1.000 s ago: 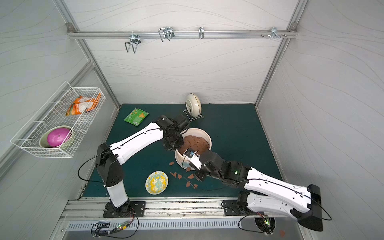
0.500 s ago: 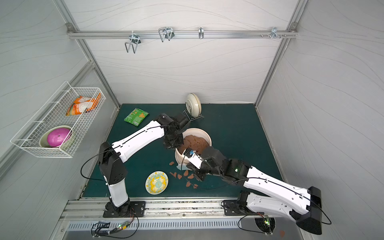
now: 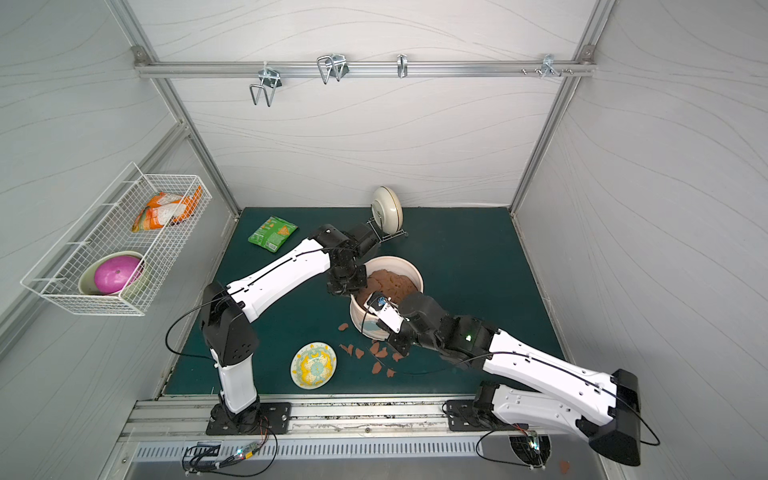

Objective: Scrub the dried mud off the ceramic pot
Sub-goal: Brush off the soil from the pot, then place the brush at the center of the board.

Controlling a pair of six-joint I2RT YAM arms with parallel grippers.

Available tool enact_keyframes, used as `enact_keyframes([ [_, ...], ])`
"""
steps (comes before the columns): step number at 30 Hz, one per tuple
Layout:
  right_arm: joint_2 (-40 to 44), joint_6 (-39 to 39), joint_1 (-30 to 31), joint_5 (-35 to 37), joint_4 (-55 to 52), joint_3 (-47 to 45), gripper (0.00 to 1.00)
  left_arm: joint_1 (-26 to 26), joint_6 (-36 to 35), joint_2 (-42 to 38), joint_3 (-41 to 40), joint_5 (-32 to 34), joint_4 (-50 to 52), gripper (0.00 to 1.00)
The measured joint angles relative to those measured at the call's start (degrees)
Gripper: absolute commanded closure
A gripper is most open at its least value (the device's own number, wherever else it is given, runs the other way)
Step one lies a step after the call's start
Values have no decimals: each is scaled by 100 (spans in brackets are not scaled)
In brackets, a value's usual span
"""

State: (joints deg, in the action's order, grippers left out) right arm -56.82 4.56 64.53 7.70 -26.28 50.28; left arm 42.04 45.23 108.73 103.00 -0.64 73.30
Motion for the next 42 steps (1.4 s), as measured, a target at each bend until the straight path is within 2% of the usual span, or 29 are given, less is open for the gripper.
enact_keyframes([
  [6, -149, 37, 15, 212, -181, 72, 100, -17, -116, 28, 35, 0, -17, 92],
  [17, 262, -160, -85, 195, -361, -181, 100, -72, -249, 31, 44, -17, -31, 93],
  [29, 778, -219, -354, -1154, -391, -323, 100, -190, -944, 129, 166, 2, 22, 93],
  [42, -179, -144, -354, -804, 332, -149, 100, -264, -1349, 225, 319, 22, 70, 93],
])
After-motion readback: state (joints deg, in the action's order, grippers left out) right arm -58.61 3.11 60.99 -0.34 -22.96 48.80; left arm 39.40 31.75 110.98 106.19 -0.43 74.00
